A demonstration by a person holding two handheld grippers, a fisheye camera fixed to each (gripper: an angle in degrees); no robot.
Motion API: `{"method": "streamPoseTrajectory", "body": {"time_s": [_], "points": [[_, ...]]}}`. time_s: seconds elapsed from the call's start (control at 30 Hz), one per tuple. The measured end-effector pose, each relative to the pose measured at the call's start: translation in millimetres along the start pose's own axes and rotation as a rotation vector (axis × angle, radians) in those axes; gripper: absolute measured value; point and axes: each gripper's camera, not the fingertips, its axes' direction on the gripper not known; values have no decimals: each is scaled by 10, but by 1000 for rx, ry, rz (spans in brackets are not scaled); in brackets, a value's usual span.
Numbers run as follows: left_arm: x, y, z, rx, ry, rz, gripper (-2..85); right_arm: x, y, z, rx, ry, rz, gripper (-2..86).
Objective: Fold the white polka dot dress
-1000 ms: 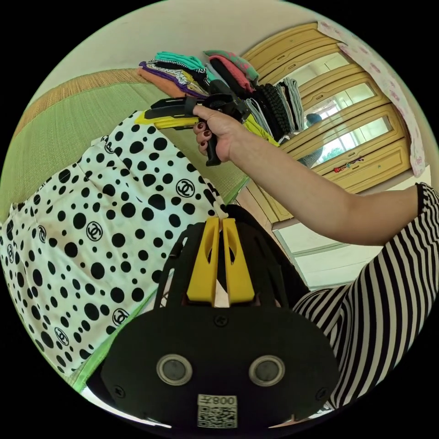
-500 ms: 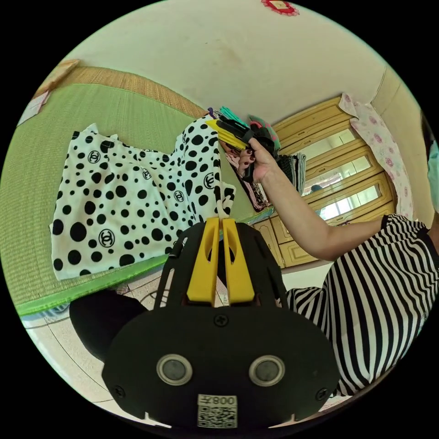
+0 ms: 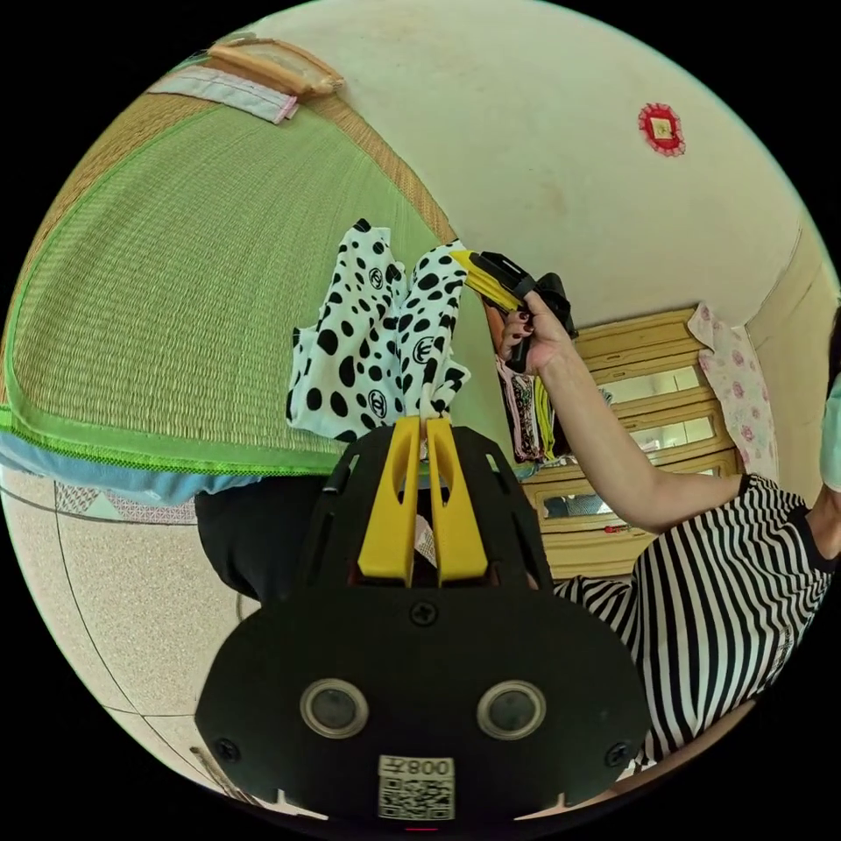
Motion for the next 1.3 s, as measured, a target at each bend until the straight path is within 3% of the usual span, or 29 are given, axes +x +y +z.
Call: {"method": "streamPoseTrajectory", "body": {"time_s": [0.67, 1.1, 1.3], "points": [[-2358, 912, -819, 22, 145, -218, 12, -536, -891, 1339, -104, 132, 9, 41], [-2859, 1272, -1139, 49, 175, -217, 4, -1272, -1273, 1487, -129, 78, -120, 56], [-2745, 1315, -1311, 77, 161, -150, 2, -1647, -958, 1409, -193, 122, -231, 29]]}}
